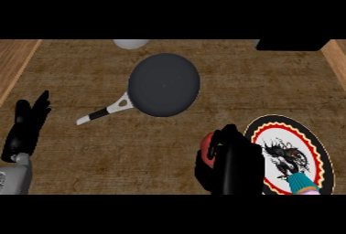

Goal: Pick the bell pepper from the plate and place it in the pan

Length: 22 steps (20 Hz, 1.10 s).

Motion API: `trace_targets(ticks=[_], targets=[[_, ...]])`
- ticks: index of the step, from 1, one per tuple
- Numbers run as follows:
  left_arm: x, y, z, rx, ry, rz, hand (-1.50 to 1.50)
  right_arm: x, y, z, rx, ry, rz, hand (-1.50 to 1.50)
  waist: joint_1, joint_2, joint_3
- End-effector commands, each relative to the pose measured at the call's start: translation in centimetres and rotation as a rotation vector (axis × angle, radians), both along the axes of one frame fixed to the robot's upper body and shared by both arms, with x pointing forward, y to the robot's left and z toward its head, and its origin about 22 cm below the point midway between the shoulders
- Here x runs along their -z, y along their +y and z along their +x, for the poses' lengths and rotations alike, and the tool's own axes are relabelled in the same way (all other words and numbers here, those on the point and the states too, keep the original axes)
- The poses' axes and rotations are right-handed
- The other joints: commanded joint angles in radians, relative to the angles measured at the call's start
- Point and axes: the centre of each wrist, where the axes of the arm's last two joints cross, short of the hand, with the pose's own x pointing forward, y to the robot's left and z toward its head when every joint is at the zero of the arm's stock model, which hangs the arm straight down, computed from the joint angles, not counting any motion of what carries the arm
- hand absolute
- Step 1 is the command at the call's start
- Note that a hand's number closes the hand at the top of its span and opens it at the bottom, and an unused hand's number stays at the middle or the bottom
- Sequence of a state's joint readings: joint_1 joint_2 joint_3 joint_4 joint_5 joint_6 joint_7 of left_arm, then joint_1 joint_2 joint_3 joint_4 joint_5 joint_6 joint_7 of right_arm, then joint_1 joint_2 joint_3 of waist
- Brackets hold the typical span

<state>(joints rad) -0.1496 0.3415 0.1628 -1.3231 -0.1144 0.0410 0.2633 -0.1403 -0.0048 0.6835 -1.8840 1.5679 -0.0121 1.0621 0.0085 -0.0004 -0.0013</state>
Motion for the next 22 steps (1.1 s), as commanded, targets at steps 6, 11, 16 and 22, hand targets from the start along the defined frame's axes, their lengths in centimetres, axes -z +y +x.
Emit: trace_targets(ticks=[6, 11, 16, 22], targets=[[-0.2, 0.3, 0.6, 0.021, 0.005, 0.004, 0.00, -1.9, 3.0, 7.8, 0.082, -0.038, 0.191, 1.50, 0.033, 0.008, 0.001], [1.1, -0.7, 0.6, 0.046, -0.009, -0.013, 0.00, -1.9, 2.1, 13.3, 0.098, -0.056, 0.275, 1.50, 0.048, 0.017, 0.001], [-0.2, -2.4, 1.4, 0.054, -0.024, 0.008, 0.00, 1.0, 1.5, 16.7, 0.113, -0.028, 0.320, 1.50, 0.055, 0.018, 0.002], [-1.3, -0.3, 2.3, 0.071, -0.028, -0.002, 0.00, 1.8, 0.7, 20.8, 0.104, 0.005, 0.345, 1.50, 0.072, 0.027, 0.002]])
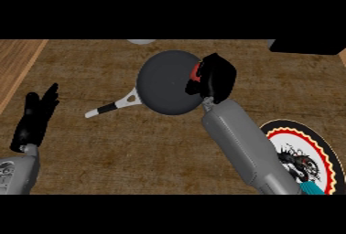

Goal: Pick the bell pepper from the plate and place it in the pan

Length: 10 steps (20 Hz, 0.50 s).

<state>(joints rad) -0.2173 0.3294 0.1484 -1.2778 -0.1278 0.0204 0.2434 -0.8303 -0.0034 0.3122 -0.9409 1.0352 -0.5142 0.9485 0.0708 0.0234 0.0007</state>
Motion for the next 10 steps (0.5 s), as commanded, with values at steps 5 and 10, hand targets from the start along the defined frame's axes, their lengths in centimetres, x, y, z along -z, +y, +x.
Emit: trace_targets(ticks=[5, 10], targets=[[0.1, -0.5, 0.4, 0.032, -0.021, 0.006, 0.00, 2.3, -0.9, 3.0, 0.051, 0.030, 0.118, 1.50, 0.043, 0.012, 0.001], [-0.3, -2.9, 1.5, 0.088, -0.036, -0.011, 0.00, 3.2, -1.8, 3.1, 0.085, 0.016, 0.282, -1.50, 0.082, 0.028, 0.003]])
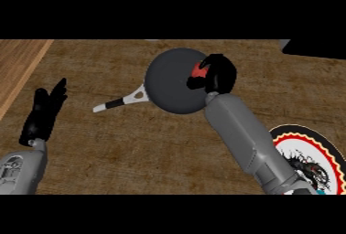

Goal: Pick the bell pepper from the plate and place it in the pan

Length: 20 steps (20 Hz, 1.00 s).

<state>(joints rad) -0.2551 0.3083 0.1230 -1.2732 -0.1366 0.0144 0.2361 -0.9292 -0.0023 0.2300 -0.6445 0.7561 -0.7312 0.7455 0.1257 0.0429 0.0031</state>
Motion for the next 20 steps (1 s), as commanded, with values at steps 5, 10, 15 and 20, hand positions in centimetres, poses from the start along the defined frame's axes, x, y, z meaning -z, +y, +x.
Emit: trace_targets(ticks=[5, 10, 15, 20], targets=[[-0.4, -1.9, 0.9, 0.044, -0.019, -0.007, 0.00, 1.5, -1.0, 0.5, 0.024, -0.048, 0.127, -1.50, 0.039, 0.015, 0.002], [-0.6, -1.3, 1.0, 0.034, -0.018, 0.009, 0.00, 0.8, -0.9, 1.1, 0.030, -0.143, 0.165, -1.50, 0.043, 0.014, 0.002], [0.9, -2.4, 0.1, 0.045, -0.006, -0.006, 0.00, 0.2, -1.0, 1.3, 0.083, -0.315, 0.200, -1.50, 0.038, 0.006, 0.002], [0.7, -1.8, 0.2, 0.019, 0.007, 0.005, 0.00, -0.2, -1.3, 1.8, 0.133, -0.374, 0.235, -1.50, 0.007, -0.001, 0.001]])
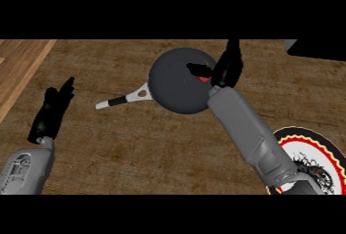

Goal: Pick the bell pepper from the plate and place it in the pan

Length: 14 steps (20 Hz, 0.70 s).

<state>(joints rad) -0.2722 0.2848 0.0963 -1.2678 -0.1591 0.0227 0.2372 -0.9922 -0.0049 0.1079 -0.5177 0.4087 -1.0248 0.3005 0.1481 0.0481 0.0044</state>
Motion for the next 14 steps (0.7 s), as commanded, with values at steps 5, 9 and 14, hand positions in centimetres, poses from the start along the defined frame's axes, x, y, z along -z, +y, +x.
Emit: trace_targets(ticks=[5, 9, 14], targets=[[0.8, 1.5, -1.0, -0.052, 0.028, 0.022, 0.00, 1.3, -0.3, -0.5, 0.163, -0.080, 0.099, -1.50, -0.059, -0.028, -0.003], [2.9, 2.9, -3.3, -0.103, 0.043, 0.001, 0.00, 1.7, -0.3, -1.4, 0.165, -0.111, 0.138, -1.50, -0.104, -0.043, -0.004], [2.1, 5.3, -3.7, -0.177, 0.062, -0.001, 0.00, 3.4, -2.7, -4.6, 0.107, -0.136, 0.161, -1.50, -0.172, -0.059, -0.005]])
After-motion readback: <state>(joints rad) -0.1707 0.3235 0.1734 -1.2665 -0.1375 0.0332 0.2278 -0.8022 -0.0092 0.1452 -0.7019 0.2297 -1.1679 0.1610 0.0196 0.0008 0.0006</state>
